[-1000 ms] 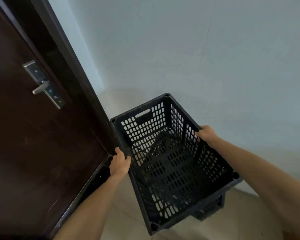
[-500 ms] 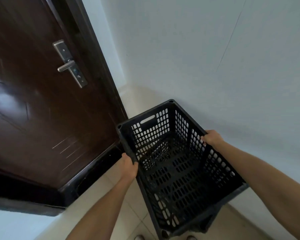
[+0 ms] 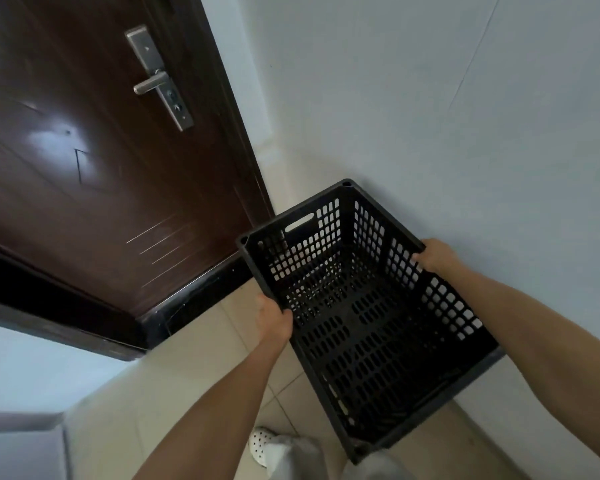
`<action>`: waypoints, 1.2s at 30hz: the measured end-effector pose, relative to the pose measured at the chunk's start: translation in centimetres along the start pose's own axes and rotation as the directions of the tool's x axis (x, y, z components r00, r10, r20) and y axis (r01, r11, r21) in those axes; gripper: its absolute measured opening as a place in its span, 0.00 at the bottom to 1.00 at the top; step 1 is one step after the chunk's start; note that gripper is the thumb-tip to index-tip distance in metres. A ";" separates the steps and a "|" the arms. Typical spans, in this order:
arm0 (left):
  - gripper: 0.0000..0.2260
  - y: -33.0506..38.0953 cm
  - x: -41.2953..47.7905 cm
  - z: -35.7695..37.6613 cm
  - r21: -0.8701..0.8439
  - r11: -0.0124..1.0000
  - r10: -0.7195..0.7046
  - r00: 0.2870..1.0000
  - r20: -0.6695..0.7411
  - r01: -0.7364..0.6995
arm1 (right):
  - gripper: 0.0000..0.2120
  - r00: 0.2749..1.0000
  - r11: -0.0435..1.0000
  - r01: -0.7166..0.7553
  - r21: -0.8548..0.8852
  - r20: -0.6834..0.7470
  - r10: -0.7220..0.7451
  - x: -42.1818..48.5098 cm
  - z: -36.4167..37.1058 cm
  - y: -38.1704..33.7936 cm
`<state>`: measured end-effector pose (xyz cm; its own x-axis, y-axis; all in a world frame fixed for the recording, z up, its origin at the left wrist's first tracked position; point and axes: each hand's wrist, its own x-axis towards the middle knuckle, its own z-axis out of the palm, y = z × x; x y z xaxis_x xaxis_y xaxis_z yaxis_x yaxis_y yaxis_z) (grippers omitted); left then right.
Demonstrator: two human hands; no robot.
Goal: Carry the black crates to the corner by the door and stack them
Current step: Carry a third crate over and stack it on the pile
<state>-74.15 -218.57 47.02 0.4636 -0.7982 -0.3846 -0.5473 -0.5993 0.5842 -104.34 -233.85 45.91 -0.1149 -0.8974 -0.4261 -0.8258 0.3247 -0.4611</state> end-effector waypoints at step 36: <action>0.21 2.6 3.2 -1.1 0.697 0.163 0.627 0.619 0.474 -0.699 | 0.31 0.955 0.919 0.141 -0.367 -0.196 -0.225 -7.6 4.0 2.9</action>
<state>-73.33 -222.68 48.10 -0.3865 -0.8979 -0.2106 -0.8984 0.4182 -0.1343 -103.71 -224.91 44.70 -0.0320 -0.9881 -0.1508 -0.9782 0.0619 -0.1983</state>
